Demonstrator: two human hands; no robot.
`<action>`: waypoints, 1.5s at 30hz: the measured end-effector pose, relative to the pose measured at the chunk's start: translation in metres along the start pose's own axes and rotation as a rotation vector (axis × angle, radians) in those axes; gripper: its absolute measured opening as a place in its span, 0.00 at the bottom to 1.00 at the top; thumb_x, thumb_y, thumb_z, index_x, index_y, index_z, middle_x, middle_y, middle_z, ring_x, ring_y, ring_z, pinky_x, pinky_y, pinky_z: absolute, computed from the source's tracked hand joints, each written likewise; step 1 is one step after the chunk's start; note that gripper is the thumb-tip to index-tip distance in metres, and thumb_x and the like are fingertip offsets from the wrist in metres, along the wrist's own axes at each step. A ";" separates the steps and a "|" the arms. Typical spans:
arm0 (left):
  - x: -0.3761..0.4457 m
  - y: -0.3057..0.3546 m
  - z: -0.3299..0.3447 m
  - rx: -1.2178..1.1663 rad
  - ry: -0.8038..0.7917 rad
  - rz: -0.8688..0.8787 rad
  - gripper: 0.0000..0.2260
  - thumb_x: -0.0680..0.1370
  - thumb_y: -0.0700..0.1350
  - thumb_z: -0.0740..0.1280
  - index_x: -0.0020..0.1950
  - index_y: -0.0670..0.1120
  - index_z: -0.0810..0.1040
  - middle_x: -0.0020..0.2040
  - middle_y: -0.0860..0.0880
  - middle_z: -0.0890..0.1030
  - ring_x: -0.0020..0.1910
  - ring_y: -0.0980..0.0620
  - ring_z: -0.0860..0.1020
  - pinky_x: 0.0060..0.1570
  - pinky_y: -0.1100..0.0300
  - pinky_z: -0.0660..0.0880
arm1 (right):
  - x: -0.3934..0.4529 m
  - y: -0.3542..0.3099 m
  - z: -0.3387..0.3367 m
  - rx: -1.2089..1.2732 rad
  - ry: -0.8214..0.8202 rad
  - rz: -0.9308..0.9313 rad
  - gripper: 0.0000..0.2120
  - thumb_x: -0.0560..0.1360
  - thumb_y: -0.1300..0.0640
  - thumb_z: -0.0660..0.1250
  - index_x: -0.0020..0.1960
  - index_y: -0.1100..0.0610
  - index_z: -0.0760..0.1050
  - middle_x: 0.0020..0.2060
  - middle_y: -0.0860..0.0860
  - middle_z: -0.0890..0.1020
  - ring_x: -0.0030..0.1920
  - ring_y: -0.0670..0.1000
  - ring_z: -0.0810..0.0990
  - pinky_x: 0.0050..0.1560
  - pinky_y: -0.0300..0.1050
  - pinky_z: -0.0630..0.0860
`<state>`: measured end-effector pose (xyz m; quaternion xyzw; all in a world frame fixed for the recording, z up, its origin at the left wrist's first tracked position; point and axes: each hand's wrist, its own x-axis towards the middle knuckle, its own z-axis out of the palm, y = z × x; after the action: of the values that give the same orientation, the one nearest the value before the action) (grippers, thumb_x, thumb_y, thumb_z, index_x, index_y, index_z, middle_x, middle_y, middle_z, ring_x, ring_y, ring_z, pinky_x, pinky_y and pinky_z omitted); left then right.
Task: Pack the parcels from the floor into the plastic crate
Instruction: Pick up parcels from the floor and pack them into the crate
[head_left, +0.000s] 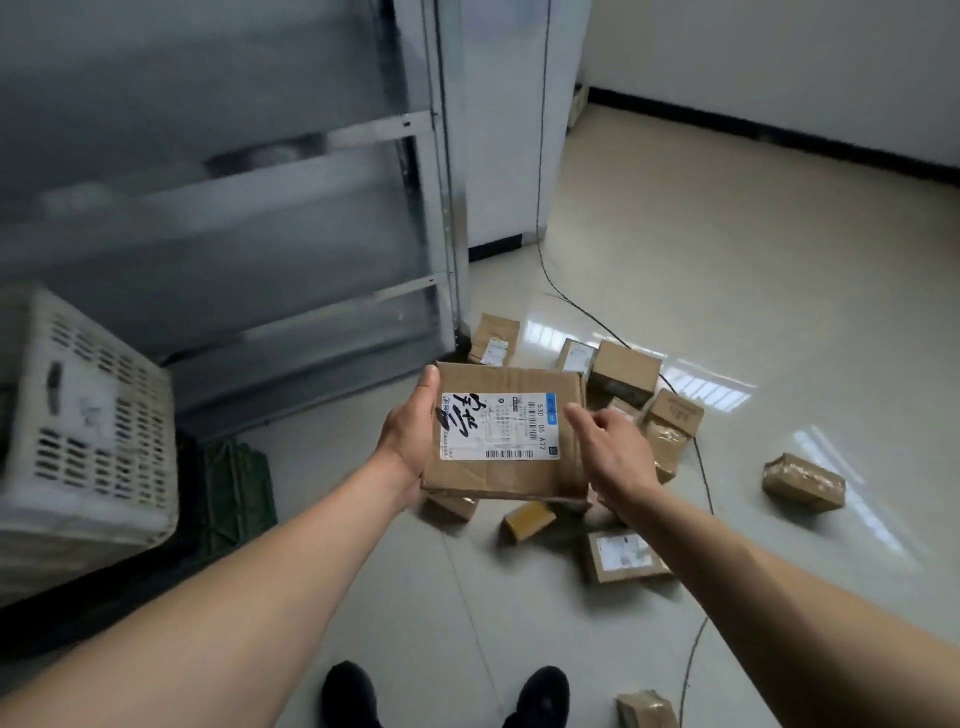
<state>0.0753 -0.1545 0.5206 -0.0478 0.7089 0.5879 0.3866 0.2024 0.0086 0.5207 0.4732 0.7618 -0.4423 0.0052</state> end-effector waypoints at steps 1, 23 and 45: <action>-0.003 0.005 -0.021 -0.007 0.009 0.013 0.27 0.80 0.64 0.55 0.55 0.45 0.83 0.48 0.45 0.86 0.40 0.51 0.85 0.29 0.65 0.77 | -0.005 -0.017 0.012 -0.009 -0.017 -0.022 0.19 0.80 0.38 0.59 0.48 0.55 0.75 0.41 0.49 0.79 0.40 0.48 0.77 0.36 0.44 0.71; -0.061 0.079 -0.452 -0.289 0.376 0.162 0.32 0.74 0.73 0.55 0.53 0.47 0.81 0.45 0.46 0.85 0.46 0.46 0.83 0.40 0.56 0.80 | -0.118 -0.354 0.308 -0.132 -0.232 -0.510 0.21 0.81 0.39 0.56 0.50 0.54 0.77 0.42 0.51 0.81 0.38 0.47 0.78 0.37 0.41 0.74; 0.022 0.049 -0.677 -0.297 0.629 -0.262 0.33 0.74 0.72 0.56 0.72 0.52 0.63 0.65 0.44 0.76 0.56 0.40 0.79 0.45 0.48 0.76 | -0.089 -0.523 0.575 -0.467 -0.534 -0.691 0.19 0.79 0.39 0.58 0.54 0.50 0.81 0.45 0.52 0.83 0.44 0.54 0.80 0.43 0.45 0.78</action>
<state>-0.2984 -0.7208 0.5530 -0.3720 0.6878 0.5866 0.2107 -0.3639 -0.5297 0.5592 0.0493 0.9250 -0.3413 0.1593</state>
